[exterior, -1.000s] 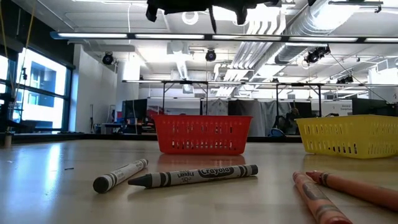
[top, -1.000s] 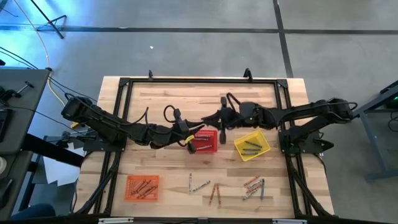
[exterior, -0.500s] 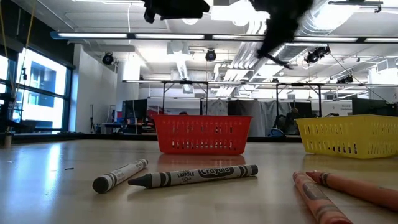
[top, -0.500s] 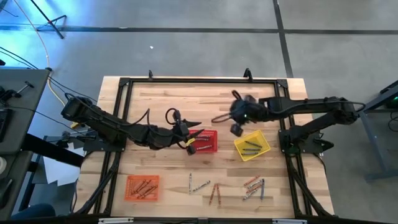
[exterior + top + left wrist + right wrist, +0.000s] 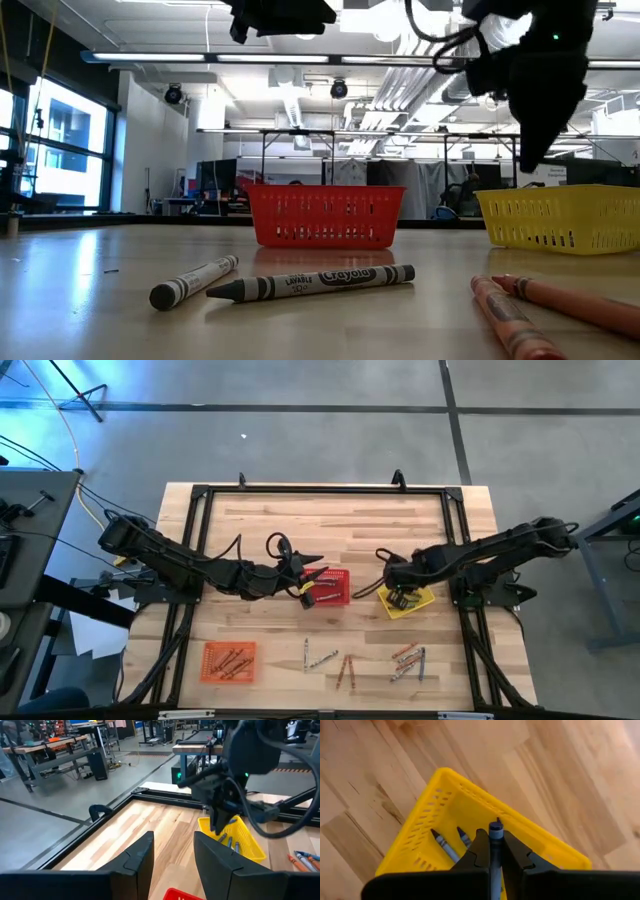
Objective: Sort crayons
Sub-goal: Put the blue crayon into the yellow bin
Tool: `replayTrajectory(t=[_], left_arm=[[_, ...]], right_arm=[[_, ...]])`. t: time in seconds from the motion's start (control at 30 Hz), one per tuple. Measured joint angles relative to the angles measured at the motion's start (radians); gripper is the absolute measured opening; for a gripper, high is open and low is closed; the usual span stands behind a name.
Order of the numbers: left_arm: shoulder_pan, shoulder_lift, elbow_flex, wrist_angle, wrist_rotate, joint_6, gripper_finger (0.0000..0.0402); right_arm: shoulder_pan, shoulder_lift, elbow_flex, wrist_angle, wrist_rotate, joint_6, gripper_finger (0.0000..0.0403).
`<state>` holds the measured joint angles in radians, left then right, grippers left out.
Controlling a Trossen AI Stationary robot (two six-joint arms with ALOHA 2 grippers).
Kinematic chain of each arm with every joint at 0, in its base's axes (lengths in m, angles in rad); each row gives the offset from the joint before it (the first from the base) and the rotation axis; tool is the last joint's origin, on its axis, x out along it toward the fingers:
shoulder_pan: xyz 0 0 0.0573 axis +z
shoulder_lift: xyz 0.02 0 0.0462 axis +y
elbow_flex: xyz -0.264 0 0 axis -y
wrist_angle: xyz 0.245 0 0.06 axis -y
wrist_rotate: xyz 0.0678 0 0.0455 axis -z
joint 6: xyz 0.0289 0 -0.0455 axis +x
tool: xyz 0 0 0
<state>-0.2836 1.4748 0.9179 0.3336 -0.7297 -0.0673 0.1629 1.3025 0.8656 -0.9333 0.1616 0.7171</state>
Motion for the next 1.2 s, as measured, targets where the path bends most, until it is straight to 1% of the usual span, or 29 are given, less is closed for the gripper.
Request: replayTrajectory(t=[0.13, 0.27, 0.43, 0.63, 0.77, 0.87, 1.07, 1.2], left_arm=[[0.0, 0.0, 0.0, 0.001, 0.0, 0.0, 0.0127], [0.002, 0.0, 0.0, 0.002, 0.001, 0.0, 0.0127], [0.003, 0.0, 0.0, 0.002, 0.0, 0.029, 0.0127], [0.003, 0.0, 0.0, 0.003, 0.0, 0.033, 0.0127], [0.003, 0.0, 0.0, 0.002, 0.0, 0.034, 0.0127], [0.003, 0.0, 0.0, 0.002, 0.0, 0.034, 0.0127], [0.003, 0.0, 0.0, 0.002, 0.0, 0.034, 0.0126], [0.003, 0.0, 0.0, -0.004, 0.0, 0.034, 0.0126]], right_arm=[[0.015, 0.0, -0.048, 0.056, -0.017, 0.018, 0.0001], [0.022, 0.0, -0.06, 0.07, -0.031, 0.02, 0.0005], [0.022, 0.0, -0.06, 0.073, -0.044, 0.021, 0.0046], [0.022, 0.0, -0.06, 0.074, -0.17, 0.045, 0.0105], [0.021, 0.0, -0.055, 0.06, -0.212, 0.043, 0.0128], [0.021, 0.0, -0.004, 0.014, -0.215, 0.024, 0.0131], [0.059, -0.003, 0.161, -0.093, -0.185, -0.017, 0.0126], [0.104, -0.003, 0.203, -0.071, -0.117, -0.068, 0.0114]])
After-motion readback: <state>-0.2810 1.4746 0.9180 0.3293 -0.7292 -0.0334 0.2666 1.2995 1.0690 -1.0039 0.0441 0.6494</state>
